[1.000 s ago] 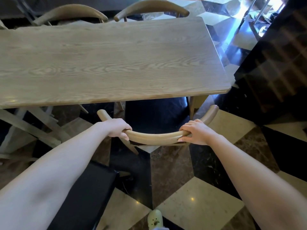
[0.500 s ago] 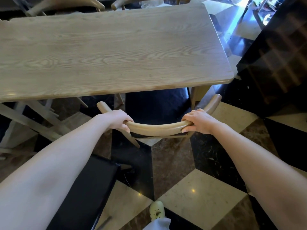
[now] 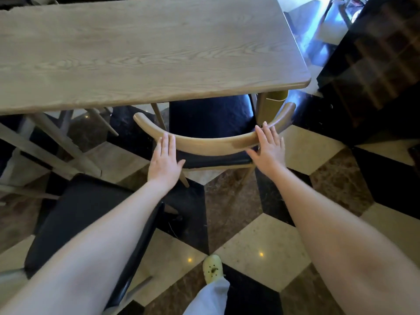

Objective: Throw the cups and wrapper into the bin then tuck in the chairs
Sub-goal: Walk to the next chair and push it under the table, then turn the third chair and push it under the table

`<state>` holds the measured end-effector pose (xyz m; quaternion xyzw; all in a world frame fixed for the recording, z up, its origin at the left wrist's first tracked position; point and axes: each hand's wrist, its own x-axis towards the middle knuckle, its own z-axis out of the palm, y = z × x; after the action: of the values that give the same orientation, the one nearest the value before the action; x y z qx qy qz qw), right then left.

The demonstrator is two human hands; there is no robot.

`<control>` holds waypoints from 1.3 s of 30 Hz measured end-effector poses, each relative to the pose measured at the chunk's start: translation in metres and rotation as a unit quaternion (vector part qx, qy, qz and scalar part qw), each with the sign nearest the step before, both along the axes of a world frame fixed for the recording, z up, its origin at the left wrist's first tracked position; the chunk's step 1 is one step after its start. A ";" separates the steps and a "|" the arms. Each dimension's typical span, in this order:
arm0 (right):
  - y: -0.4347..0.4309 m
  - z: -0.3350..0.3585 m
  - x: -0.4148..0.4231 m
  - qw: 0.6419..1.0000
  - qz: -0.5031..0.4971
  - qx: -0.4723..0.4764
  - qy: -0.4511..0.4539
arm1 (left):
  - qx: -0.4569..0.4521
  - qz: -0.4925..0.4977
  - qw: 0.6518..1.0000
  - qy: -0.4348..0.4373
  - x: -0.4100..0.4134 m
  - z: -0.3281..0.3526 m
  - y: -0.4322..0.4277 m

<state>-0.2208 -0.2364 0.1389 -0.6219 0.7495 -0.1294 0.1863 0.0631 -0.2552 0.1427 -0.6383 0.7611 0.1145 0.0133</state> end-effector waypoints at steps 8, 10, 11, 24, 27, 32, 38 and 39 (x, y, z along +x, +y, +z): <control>0.132 -0.034 0.061 0.969 0.003 0.239 -0.056 | 0.191 -0.046 0.980 -0.019 0.001 -0.026 0.138; 0.171 -0.040 0.069 0.960 0.044 0.275 -0.042 | 0.217 -0.049 0.975 -0.016 0.007 -0.024 0.175; 0.191 -0.043 0.074 0.955 0.068 0.287 -0.031 | 0.233 -0.045 0.971 -0.013 0.011 -0.023 0.195; 0.382 -0.016 0.163 0.820 0.339 0.460 0.038 | 0.413 0.081 0.906 0.044 0.111 -0.004 0.459; 0.408 -0.023 0.199 0.770 0.372 0.510 0.094 | 0.426 0.107 0.896 0.069 0.150 0.017 0.504; 0.436 -0.003 0.273 0.701 0.458 0.517 0.181 | 0.440 0.155 0.881 0.075 0.219 0.027 0.570; 0.467 -0.010 0.383 0.671 0.498 0.507 0.213 | 0.445 0.204 0.866 0.101 0.300 0.035 0.627; 0.471 -0.018 0.399 0.680 0.484 0.510 0.207 | 0.442 0.207 0.867 0.105 0.311 0.036 0.631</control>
<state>0.1778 0.2350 0.1214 -0.7178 0.3134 0.5128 0.3516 0.3745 0.3755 0.1789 -0.6924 0.4784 0.5056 0.1899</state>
